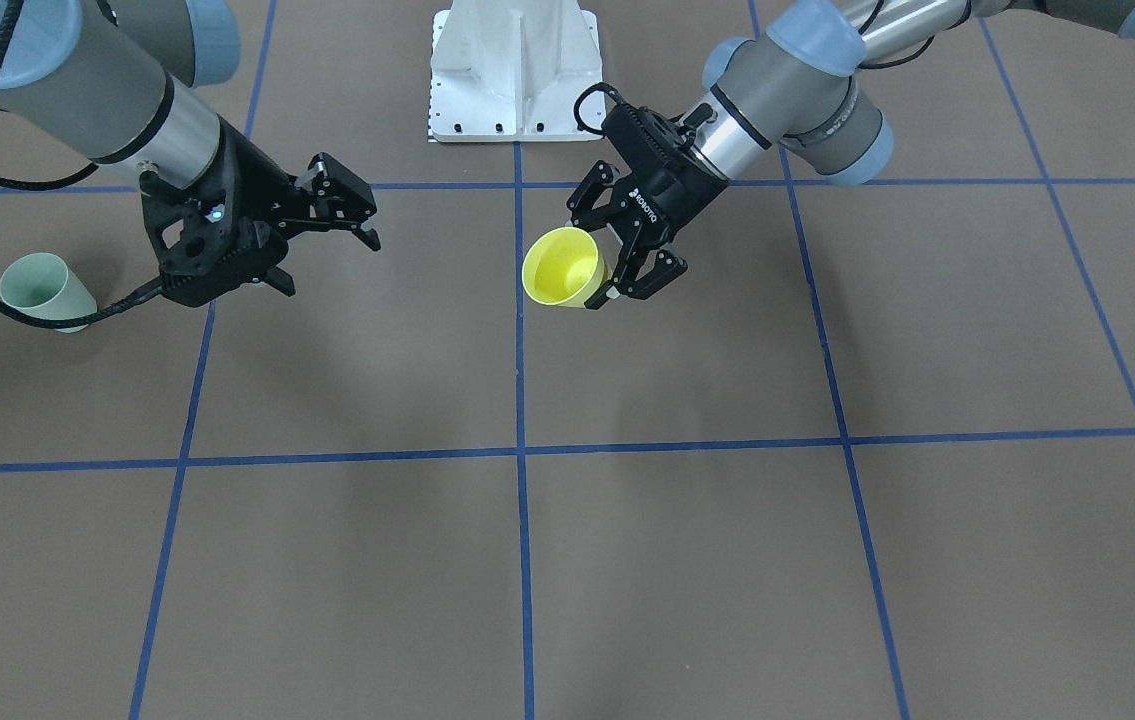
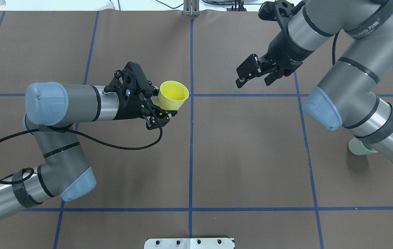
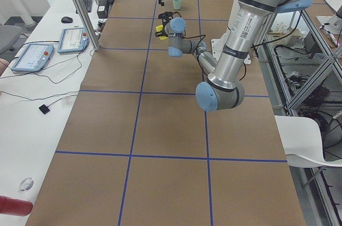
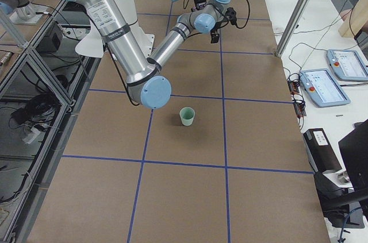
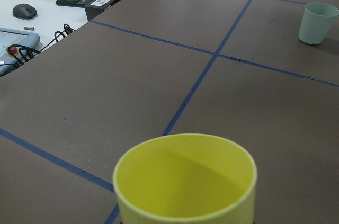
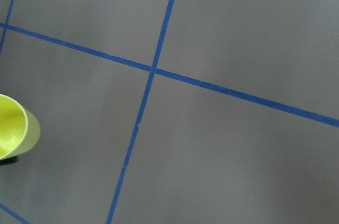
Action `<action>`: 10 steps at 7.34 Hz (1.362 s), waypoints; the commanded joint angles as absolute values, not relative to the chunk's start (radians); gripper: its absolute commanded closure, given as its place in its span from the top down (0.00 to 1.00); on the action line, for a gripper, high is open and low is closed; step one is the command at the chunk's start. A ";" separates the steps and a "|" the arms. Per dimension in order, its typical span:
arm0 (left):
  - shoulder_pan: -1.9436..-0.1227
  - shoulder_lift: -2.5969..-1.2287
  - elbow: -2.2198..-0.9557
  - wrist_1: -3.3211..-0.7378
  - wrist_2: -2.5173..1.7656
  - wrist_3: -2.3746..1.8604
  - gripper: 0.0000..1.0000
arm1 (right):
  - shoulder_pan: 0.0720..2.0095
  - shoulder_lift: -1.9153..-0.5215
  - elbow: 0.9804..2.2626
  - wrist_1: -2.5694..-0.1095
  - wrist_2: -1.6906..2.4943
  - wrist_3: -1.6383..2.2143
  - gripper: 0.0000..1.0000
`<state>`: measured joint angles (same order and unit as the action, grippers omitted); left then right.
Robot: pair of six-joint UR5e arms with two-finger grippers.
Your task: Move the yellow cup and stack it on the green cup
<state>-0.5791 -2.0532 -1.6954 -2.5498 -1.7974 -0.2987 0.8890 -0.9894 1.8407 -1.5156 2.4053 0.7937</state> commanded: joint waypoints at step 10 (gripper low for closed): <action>-0.532 -2.080 -1.703 -2.576 -1.792 -0.322 0.00 | 0.750 -0.900 1.743 -1.298 2.296 1.176 0.91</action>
